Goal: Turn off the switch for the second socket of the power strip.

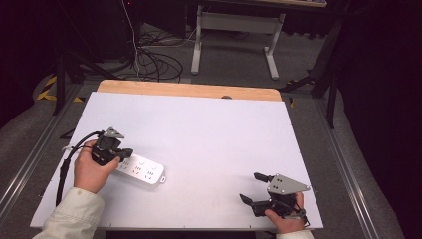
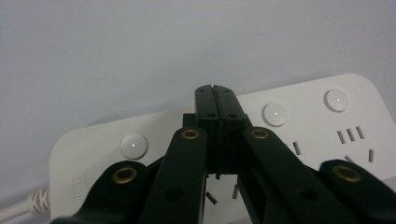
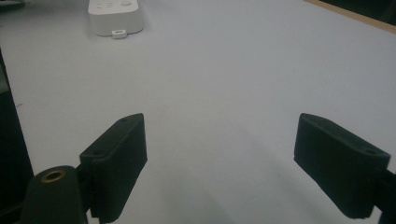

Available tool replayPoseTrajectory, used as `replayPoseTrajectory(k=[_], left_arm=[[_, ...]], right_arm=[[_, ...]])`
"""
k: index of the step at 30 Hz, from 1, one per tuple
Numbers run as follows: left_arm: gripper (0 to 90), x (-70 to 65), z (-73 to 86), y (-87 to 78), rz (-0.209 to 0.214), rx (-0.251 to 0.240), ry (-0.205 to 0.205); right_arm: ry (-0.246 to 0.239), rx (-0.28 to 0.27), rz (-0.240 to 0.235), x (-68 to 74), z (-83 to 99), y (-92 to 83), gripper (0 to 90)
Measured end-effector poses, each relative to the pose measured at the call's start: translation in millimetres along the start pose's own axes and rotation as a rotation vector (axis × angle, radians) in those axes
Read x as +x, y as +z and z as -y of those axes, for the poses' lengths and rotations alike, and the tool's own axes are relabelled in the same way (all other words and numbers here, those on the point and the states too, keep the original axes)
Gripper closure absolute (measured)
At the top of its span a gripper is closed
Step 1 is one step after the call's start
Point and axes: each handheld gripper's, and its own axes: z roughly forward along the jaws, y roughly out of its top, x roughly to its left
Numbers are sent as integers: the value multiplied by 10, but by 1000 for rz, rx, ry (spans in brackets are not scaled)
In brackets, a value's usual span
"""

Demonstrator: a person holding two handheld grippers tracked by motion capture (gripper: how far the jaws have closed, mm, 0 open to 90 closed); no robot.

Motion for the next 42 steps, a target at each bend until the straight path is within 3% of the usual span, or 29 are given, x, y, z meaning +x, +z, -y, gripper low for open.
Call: replayPoseTrajectory(k=[12,42], left_arm=[[900,-32,6,35,-30,16,56],[900,-34,36,79,-52,1,80]], right_arm=[[0,1,0,1,1,-4,176],[4,1,0,-4,7,-2,176]])
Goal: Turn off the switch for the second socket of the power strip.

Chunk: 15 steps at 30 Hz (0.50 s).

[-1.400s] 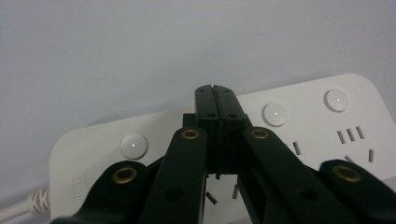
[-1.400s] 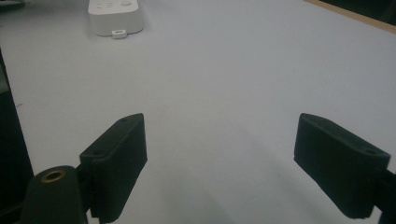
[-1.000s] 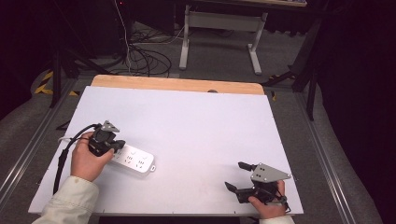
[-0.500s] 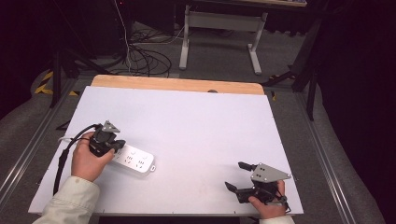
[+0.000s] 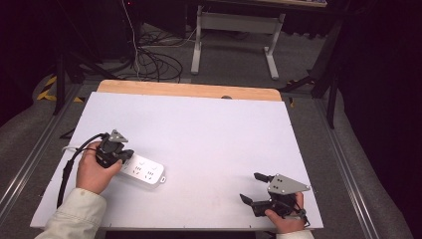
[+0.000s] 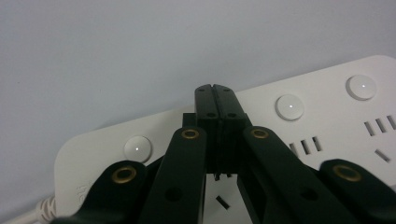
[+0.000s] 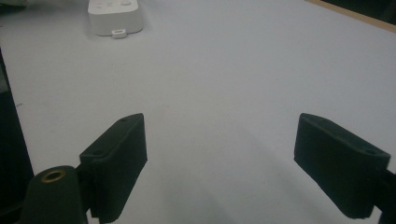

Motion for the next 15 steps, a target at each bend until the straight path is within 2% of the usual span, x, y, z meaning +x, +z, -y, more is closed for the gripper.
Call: replayPoseTrajectory(k=[15], left_arm=[[900,-32,19,7,-16,-8,10]], right_arm=[[2,5,-3,1,0,8,176]])
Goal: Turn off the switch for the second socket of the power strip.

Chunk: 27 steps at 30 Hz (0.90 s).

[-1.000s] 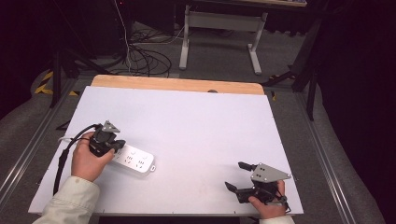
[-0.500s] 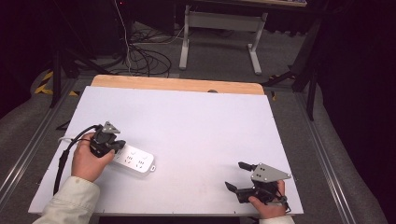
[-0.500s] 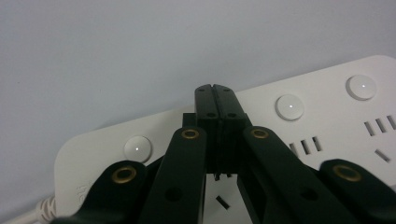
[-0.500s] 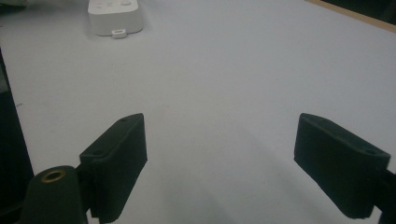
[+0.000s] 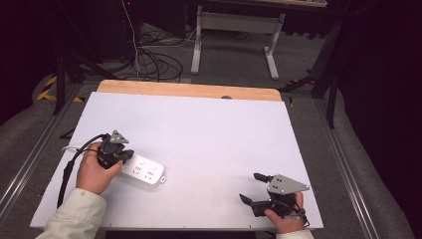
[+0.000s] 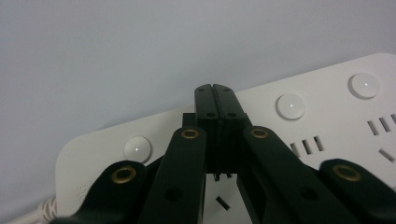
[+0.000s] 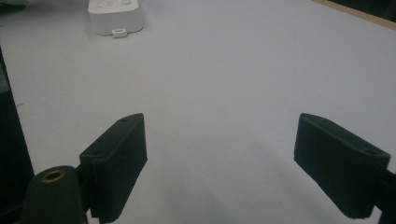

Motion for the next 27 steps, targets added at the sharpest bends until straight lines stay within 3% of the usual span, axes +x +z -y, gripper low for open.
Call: replayPoseTrajectory(k=[10,14,27], left_arm=[[900,8,21,0,3,-14,-9],[900,32,44,-1,21,-26,-33],[900,5,39,7,6,-23,-44]], right_arm=[[0,0,0,0,1,-2,176],[-1,-1,0,4,1,-1,176],[-1,1,-1,7,1,3,176]])
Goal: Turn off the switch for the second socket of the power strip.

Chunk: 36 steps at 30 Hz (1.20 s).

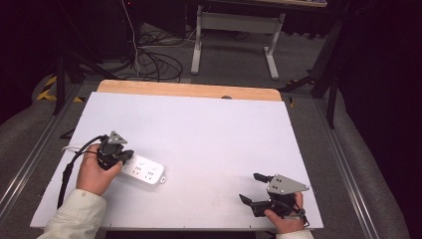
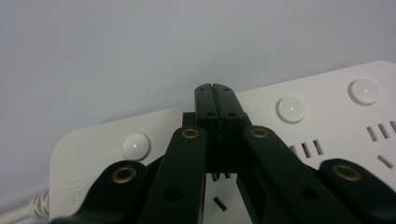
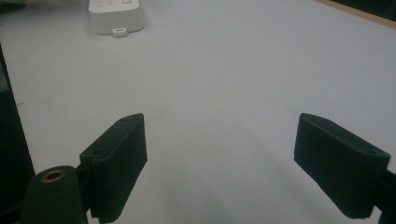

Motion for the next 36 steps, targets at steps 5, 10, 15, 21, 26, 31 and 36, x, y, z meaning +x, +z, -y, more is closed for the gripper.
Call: replayPoseTrajectory(k=[5,10,15,21,26,31,36], left_arm=[[900,9,13,5,9,-4,-18],[900,6,-26,-29,6,-5,-24],[899,24,-38,-123,-13,-44,-36],[899,-30,-83,-263,-8,-66,-18],[899,-45,-99,-323,-4,-68,-2],[899,-52,-108,-410,1,-88,-3],[898,-86,-130,-489,-2,-86,22]], right_arm=[[0,1,1,1,1,0,176],[3,0,1,-4,3,-1,176],[4,0,1,-8,3,3,176],[3,3,3,-6,2,6,176],[3,0,3,-10,7,-1,176],[2,1,3,-10,7,0,176],[4,0,4,-7,8,-9,176]])
